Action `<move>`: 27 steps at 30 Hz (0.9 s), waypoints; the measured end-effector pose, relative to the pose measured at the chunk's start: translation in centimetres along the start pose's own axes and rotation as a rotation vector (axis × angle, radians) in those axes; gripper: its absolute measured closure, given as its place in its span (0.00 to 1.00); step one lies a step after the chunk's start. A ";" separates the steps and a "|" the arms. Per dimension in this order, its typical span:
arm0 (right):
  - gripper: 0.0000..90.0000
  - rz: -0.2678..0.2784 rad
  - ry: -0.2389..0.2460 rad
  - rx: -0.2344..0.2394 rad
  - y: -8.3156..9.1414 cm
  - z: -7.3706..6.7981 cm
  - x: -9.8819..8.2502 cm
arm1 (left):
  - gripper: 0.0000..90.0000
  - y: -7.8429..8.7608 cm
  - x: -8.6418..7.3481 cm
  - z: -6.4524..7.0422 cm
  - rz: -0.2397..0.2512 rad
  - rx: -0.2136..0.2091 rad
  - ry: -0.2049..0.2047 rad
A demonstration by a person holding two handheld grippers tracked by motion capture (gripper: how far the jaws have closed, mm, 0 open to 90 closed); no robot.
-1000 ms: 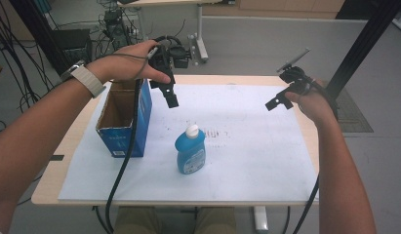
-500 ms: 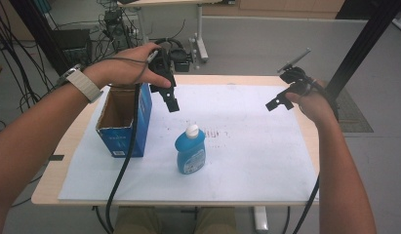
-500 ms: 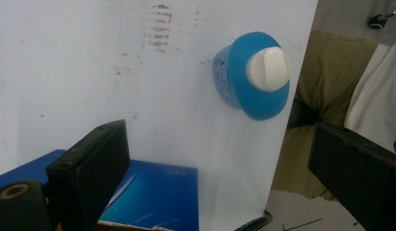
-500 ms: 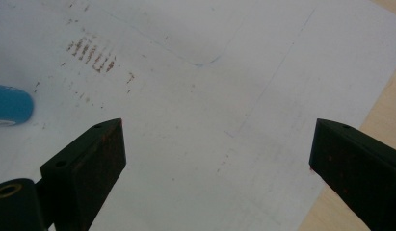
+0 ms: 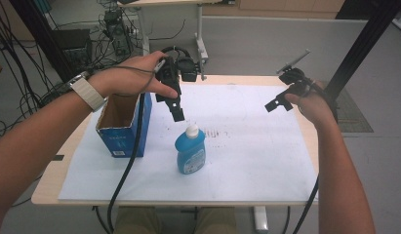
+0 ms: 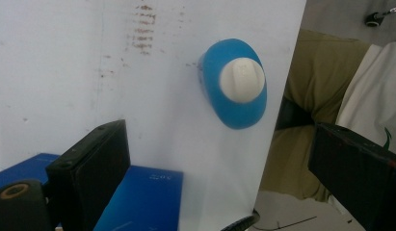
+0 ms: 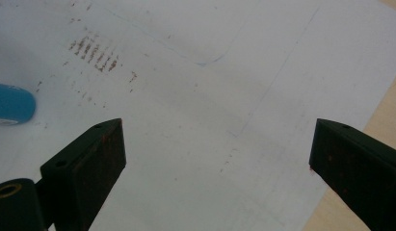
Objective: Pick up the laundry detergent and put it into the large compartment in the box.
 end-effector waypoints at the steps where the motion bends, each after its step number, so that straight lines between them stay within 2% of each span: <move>1: 0.06 0.000 0.000 0.000 0.0 0.0 0.0 | 0.09 0.0 0.0 0.0 0.000 0.000 0.000; 14: 0.06 0.003 0.002 0.004 -0.1 0.0 -0.1 | 0.09 -1.3 1.1 0.9 0.023 -0.009 0.130; 18: 0.06 0.004 0.001 0.005 -0.2 0.1 -0.2 | 0.09 -1.6 1.5 1.4 0.031 0.003 0.172; 27: 0.06 0.008 0.004 0.005 -0.1 0.0 -0.2 | 0.10 -2.2 1.9 1.9 0.031 0.021 0.236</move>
Point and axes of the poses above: each handheld gripper's, and its own axes: y roughly backward along the jaws, x roughly out of its top, z roughly to its right, the point moved 8 cm from there along -y, roughly forward along the jaws, and after that the axes turned 11 degrees about -x, right-handed, at the moved point
